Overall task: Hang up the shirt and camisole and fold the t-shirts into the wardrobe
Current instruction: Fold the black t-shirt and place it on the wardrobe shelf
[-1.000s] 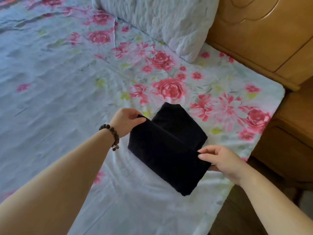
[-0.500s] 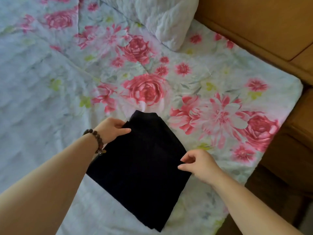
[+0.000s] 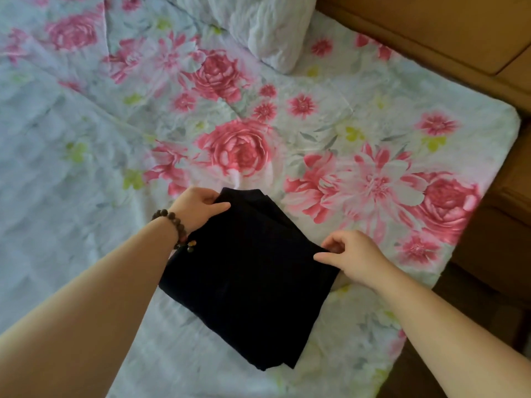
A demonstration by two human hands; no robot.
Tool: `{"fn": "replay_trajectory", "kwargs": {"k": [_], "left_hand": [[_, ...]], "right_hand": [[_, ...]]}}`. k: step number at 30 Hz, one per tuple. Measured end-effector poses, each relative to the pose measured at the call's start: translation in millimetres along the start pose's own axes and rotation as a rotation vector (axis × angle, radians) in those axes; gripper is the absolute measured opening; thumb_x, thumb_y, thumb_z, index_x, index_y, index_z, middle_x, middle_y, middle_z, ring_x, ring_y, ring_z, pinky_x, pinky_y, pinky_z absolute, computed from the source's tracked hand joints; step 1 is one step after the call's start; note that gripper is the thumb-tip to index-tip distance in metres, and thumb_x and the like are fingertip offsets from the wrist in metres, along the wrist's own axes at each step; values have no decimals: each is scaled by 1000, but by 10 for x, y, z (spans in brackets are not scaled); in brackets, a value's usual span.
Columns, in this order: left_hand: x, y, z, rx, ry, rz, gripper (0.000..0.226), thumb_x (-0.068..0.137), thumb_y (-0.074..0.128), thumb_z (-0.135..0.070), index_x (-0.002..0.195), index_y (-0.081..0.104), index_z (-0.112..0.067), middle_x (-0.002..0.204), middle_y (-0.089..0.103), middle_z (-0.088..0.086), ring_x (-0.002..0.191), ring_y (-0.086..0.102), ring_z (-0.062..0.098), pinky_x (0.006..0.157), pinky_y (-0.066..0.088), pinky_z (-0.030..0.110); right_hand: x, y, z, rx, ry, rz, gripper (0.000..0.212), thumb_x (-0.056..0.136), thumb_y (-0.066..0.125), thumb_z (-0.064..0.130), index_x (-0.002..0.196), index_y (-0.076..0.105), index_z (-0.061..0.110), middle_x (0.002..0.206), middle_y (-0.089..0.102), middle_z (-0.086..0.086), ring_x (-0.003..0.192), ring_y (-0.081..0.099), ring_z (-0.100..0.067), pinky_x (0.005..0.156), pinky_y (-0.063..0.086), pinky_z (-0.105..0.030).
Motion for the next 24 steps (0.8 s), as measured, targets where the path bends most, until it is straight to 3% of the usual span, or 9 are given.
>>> {"fn": "replay_trajectory", "kwargs": {"k": [2, 5, 8, 11, 13, 15, 17, 21, 24], "left_hand": [[16, -40, -47, -20, 16, -32, 21, 86, 69, -32, 85, 70, -12, 84, 73, 8, 77, 69, 24, 73, 56, 35], [111, -1, -152, 31, 31, -91, 22, 84, 70, -32, 89, 69, -11, 86, 71, 7, 74, 67, 23, 66, 54, 31], [-3, -70, -148, 40, 20, -312, 24, 86, 66, -36, 99, 63, -17, 87, 65, -1, 72, 60, 12, 65, 46, 27], [-565, -125, -69, 101, 135, -669, 14, 92, 58, -25, 97, 63, -13, 89, 62, 0, 78, 57, 17, 68, 40, 29], [-973, 46, 20, 218, 238, -785, 14, 92, 52, -13, 92, 66, -10, 91, 61, 5, 82, 57, 25, 69, 44, 36], [-1200, 341, 160, 370, 270, -782, 27, 87, 46, -14, 99, 69, -8, 102, 64, 8, 94, 56, 27, 82, 45, 42], [-1212, 610, 306, 466, 258, -697, 41, 84, 40, -16, 111, 68, -6, 115, 64, 11, 109, 54, 29, 97, 39, 44], [-1009, 818, 433, 498, 125, -509, 53, 91, 33, -26, 138, 49, -7, 144, 47, 10, 138, 36, 25, 113, 18, 43], [-921, 829, 565, 476, -12, -434, 60, 95, 24, -44, 150, 24, -22, 158, 18, 2, 147, 10, 22, 117, 4, 41]], "right_hand": [[24, -32, 11, 7, 5, -59, 16, 75, 79, 24, 79, 69, 12, 72, 63, 3, 69, 56, -12, 59, 38, -16], [66, -47, 24, -29, 38, -111, 14, 78, 76, 23, 81, 69, 11, 70, 60, 4, 67, 54, -11, 57, 36, -12], [42, -43, 115, -174, 22, -175, 18, 84, 69, 30, 91, 67, 14, 82, 60, 4, 83, 60, -17, 66, 43, -20], [-108, 3, 490, -257, -247, -474, 10, 90, 58, 15, 96, 64, 9, 95, 60, -1, 92, 57, -21, 76, 46, -28], [-155, 242, 839, -263, -508, -490, 21, 87, 55, 3, 104, 67, 6, 104, 66, -4, 100, 60, -22, 87, 48, -28], [-80, 630, 1109, -356, -741, -356, 37, 84, 49, 2, 117, 65, 5, 121, 65, -8, 117, 58, -23, 105, 41, -33], [42, 1002, 1277, -513, -867, -215, 44, 87, 39, 9, 124, 61, 5, 132, 59, -9, 128, 50, -23, 112, 33, -37], [341, 1295, 1281, -751, -839, -67, 49, 92, 30, 23, 133, 55, 10, 141, 51, -5, 135, 42, -17, 113, 32, -39], [514, 1203, 1159, -841, -805, -12, 58, 96, 24, 42, 147, 33, 15, 155, 29, 1, 144, 21, -11, 118, 15, -39]]}}
Point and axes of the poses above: each hand's wrist, its own x-axis towards the middle knuckle, its own y-axis out of the palm, z = x × y, the point moved 3 cm from there along x, towards the middle knuckle
